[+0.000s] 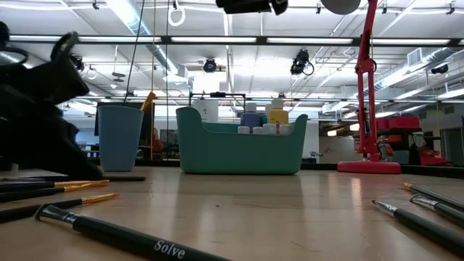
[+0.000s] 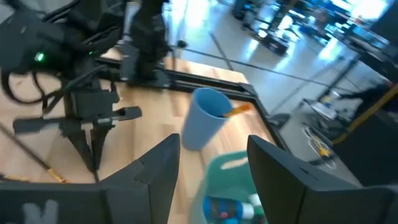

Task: Pick & Place Paint Supplies
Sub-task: Put the silver paint brush into the blue cup

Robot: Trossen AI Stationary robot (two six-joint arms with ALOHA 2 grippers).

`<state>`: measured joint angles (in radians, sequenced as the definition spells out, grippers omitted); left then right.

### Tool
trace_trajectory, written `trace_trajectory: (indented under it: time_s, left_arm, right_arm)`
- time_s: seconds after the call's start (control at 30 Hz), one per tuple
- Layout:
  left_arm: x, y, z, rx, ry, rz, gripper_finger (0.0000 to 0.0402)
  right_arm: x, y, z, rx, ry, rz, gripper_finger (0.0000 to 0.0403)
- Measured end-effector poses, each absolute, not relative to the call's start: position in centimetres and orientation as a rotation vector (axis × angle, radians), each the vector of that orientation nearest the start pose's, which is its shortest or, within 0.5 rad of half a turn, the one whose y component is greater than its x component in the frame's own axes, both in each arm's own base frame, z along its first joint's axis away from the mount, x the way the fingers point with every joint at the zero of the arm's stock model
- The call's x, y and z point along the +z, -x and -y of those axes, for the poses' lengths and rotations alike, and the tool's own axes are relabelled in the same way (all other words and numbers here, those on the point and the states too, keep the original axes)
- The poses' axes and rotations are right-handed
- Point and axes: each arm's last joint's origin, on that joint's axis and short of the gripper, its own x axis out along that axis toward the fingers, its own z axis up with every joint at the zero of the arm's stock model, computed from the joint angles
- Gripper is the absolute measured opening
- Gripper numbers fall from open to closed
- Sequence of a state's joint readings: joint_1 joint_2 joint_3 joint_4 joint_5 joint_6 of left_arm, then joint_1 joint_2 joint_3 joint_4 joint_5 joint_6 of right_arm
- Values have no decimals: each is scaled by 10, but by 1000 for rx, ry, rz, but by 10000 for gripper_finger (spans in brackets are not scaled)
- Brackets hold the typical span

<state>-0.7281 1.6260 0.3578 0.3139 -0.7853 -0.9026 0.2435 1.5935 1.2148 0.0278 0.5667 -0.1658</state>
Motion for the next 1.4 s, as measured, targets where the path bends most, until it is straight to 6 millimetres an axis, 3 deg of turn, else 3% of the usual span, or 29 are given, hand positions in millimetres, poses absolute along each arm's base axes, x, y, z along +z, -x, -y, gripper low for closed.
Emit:
trace_trajectory:
  time_s: [0.43,0.97,1.17,1.4]
  left_arm:
    - [81,-201,89,465,151,-621,39]
    - [83,-209,77,502,120,-590,80]
    - [65,-215,74,572,154,-559,101]
    - [47,-214,82,637,231,-480,94]
  right_arm:
    - [299,-352,-71,-319,306,-390,192]
    - [300,-353,-71,-303,395,-398,192]
    - [301,-353,-71,-297,437,-388,192]
    - [301,-354,-69,-289,503,-398,192]
